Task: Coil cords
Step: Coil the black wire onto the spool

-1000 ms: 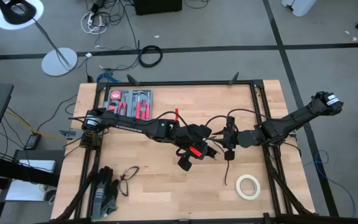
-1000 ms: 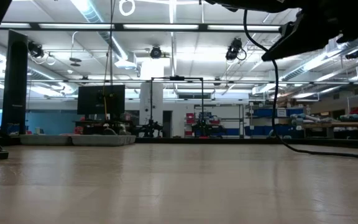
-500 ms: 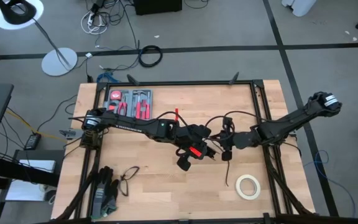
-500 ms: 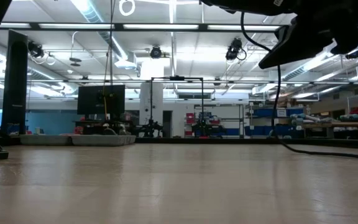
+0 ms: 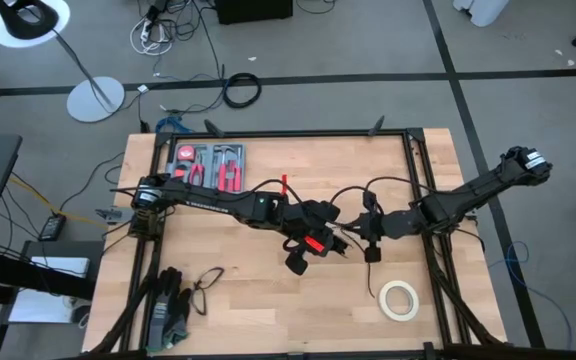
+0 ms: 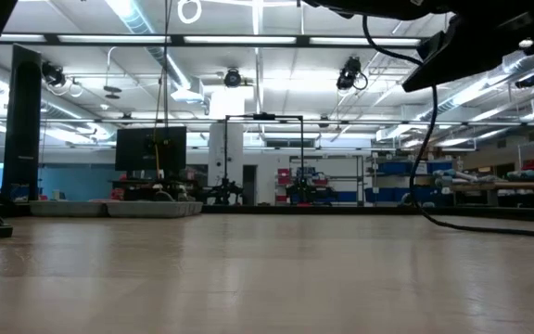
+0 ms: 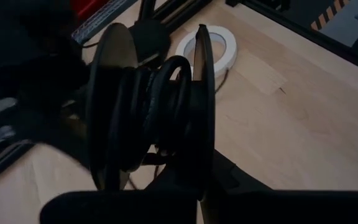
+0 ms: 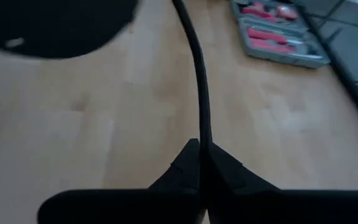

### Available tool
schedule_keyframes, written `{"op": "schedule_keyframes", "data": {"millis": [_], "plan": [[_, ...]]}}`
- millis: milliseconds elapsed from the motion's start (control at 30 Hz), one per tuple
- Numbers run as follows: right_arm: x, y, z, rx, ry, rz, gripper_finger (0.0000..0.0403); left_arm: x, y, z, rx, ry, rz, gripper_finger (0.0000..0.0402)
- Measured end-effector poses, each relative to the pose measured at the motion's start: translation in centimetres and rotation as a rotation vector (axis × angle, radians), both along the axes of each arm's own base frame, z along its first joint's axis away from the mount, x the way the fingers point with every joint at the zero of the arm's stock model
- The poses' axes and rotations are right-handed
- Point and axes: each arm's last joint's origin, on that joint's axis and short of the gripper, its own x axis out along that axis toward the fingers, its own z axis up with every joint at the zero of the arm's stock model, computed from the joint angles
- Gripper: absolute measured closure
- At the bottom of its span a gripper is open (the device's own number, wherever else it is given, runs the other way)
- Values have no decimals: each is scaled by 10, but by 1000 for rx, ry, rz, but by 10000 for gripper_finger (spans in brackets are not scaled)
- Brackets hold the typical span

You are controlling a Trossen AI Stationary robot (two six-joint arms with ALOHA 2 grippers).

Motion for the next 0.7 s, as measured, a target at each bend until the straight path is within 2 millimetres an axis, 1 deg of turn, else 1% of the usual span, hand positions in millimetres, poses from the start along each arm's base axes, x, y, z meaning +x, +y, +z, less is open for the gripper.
{"op": "schedule_keyframes", "data": {"millis": [300,567,700], "plan": [[-14,28,-5,84,33,59,402,1,1,1,31,-15,43,402],[-29,51,-6,53,34,162,402,-1,2,-2,27,19,61,402],[-33,62,0,-4,-40,246,403,-2,2,-3,12,37,75,402]]}}
